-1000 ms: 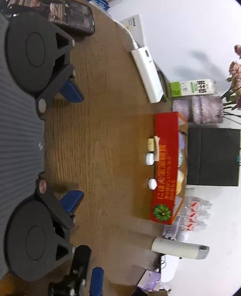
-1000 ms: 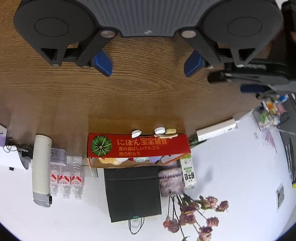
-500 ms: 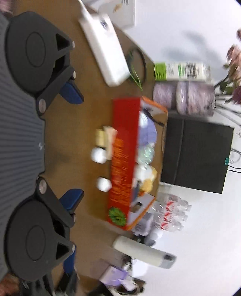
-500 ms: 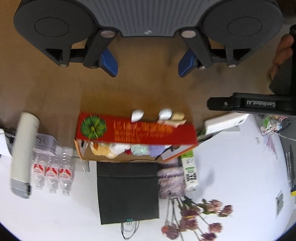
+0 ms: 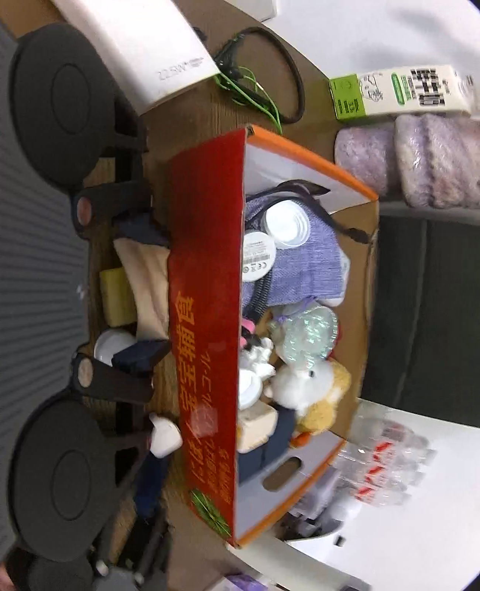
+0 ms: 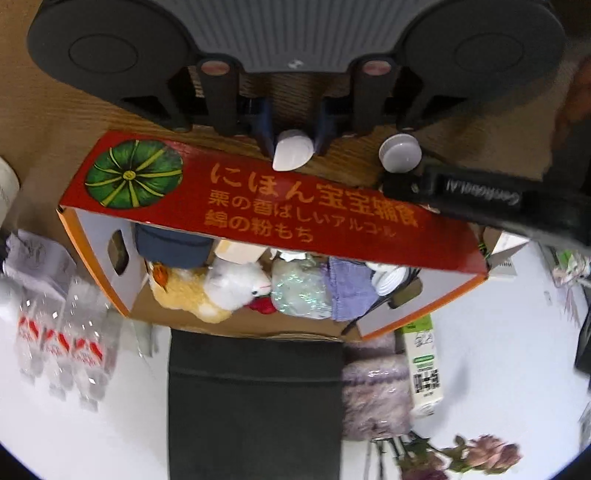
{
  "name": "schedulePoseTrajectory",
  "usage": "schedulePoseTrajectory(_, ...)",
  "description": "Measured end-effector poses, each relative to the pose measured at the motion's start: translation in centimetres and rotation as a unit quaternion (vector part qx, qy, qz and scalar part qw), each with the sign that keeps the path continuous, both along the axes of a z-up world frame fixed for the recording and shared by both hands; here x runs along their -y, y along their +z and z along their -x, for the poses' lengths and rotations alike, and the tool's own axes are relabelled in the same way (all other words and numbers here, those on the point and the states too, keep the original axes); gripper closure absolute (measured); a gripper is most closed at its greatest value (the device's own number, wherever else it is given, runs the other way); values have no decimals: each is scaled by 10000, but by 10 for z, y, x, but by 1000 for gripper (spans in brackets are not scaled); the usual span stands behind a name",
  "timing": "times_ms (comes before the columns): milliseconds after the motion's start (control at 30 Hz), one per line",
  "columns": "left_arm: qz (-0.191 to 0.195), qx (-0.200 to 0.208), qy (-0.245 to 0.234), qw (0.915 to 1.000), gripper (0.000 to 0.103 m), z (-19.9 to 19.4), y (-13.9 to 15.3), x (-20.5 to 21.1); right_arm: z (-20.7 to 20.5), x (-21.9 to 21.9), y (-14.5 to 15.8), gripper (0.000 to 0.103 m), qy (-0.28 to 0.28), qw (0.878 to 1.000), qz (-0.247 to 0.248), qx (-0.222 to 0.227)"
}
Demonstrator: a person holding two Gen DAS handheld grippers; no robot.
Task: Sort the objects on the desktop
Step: 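Grasp the beige block with left tool while right grasps the white puck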
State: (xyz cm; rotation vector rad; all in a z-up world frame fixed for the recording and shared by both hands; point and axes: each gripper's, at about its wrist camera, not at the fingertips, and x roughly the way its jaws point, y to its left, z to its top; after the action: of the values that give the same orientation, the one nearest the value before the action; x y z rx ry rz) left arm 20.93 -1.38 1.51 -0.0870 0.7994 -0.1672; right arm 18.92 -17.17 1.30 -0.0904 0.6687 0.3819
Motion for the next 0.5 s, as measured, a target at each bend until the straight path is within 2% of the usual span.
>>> schedulePoseTrajectory(33, 125, 58, -109, 9998, 84, 4, 2, 0, 2, 0, 0, 82, 41, 10000, -20, 7)
schedulePoseTrajectory(67, 173, 50, -157, 9997, 91, 7, 3, 0, 3, 0, 1, 82, 53, 10000, -32, 1)
schedulePoseTrajectory(200, 401, 522, -87, 9978, 94, 45, 15, -4, 30, 2, 10, 82, 167, 9996, -115, 173)
schedulePoseTrajectory(367, 1099, 1054, 207, 9881, 95, 122, 39, -21, 97, 16, 30, 82, 74, 9977, -401, 544)
schedulePoseTrajectory(433, 1386, 1077, 328, 9839, 95, 152, 41, -28, 126, 25, 32, 82, 49, 9968, -584, 543)
schedulePoseTrajectory(500, 1617, 921, 398, 9817, 95, 178, 36, -32, 150, 30, 29, 82, 28, 9965, -727, 405)
